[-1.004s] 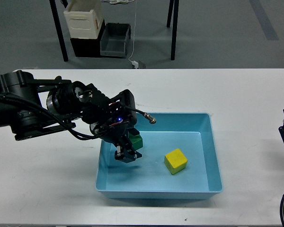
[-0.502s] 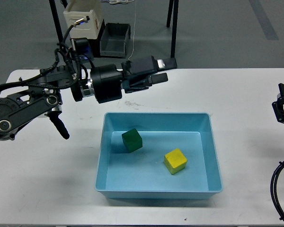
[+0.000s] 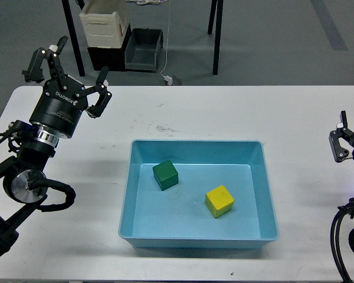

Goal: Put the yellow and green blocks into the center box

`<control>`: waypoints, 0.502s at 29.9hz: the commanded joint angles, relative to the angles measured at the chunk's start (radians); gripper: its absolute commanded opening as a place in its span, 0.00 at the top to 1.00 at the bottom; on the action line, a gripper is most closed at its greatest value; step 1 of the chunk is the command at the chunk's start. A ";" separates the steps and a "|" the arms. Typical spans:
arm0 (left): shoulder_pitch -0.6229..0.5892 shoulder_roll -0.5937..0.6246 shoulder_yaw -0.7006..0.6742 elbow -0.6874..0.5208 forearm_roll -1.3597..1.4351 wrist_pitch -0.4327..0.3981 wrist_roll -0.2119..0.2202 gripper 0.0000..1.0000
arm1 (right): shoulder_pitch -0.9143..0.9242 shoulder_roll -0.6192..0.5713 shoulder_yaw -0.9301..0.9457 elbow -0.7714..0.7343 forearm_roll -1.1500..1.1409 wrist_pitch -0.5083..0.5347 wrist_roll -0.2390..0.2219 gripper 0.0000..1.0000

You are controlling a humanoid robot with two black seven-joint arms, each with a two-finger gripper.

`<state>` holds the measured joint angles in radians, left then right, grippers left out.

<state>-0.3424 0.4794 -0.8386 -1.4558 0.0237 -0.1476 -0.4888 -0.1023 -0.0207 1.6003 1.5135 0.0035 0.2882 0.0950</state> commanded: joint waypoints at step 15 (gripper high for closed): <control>0.298 -0.036 -0.043 -0.112 -0.439 -0.082 0.000 0.00 | -0.169 0.021 -0.034 0.030 0.184 0.068 -0.153 0.00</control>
<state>-0.0752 0.4557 -0.8880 -1.5610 -0.3542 -0.2052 -0.4889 -0.2538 -0.0002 1.5710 1.5368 0.1720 0.3357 -0.0195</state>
